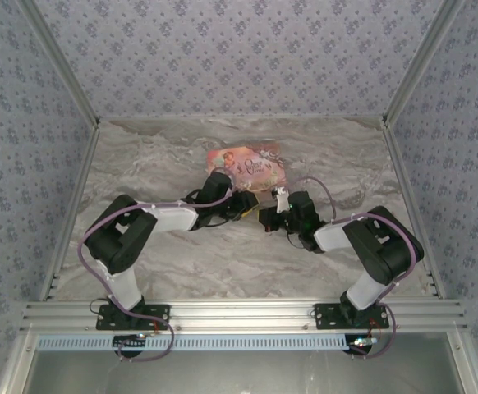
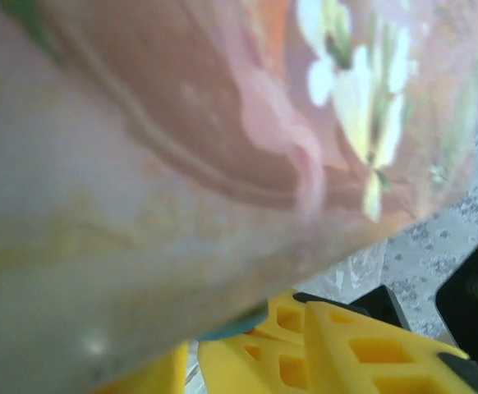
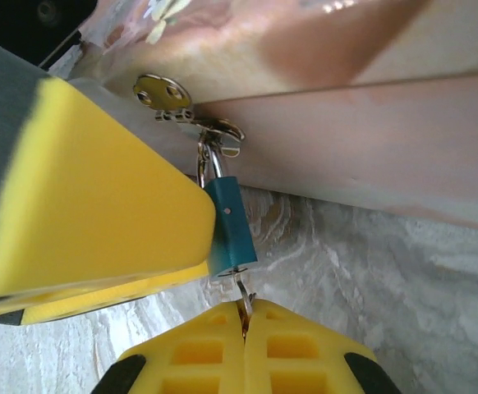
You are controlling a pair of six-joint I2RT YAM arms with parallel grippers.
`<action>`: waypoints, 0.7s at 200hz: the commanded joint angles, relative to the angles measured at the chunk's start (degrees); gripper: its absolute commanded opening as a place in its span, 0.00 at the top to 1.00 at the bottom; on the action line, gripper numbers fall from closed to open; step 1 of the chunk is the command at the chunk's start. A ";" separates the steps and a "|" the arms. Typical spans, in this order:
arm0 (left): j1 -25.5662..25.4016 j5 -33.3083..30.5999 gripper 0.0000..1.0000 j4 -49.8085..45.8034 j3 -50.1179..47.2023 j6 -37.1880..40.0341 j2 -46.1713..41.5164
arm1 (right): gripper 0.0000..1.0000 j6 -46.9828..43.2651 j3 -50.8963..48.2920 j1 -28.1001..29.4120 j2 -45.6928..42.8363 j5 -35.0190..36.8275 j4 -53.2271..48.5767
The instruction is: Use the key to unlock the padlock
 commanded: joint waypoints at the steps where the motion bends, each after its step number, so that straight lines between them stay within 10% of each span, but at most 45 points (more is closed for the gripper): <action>1: -1.13 4.25 0.51 -2.18 -1.34 -2.75 -2.14 | 1.00 2.29 -0.76 0.53 0.39 0.50 2.67; 52: -0.65 -0.07 0.34 -6.46 -4.36 -2.00 -8.98 | 1.00 8.01 -0.43 0.44 -0.54 0.00 2.85; 140: -0.18 -4.00 0.45 3.17 -11.20 -6.70 -11.63 | 1.00 24.94 0.90 1.35 -1.08 -1.48 5.00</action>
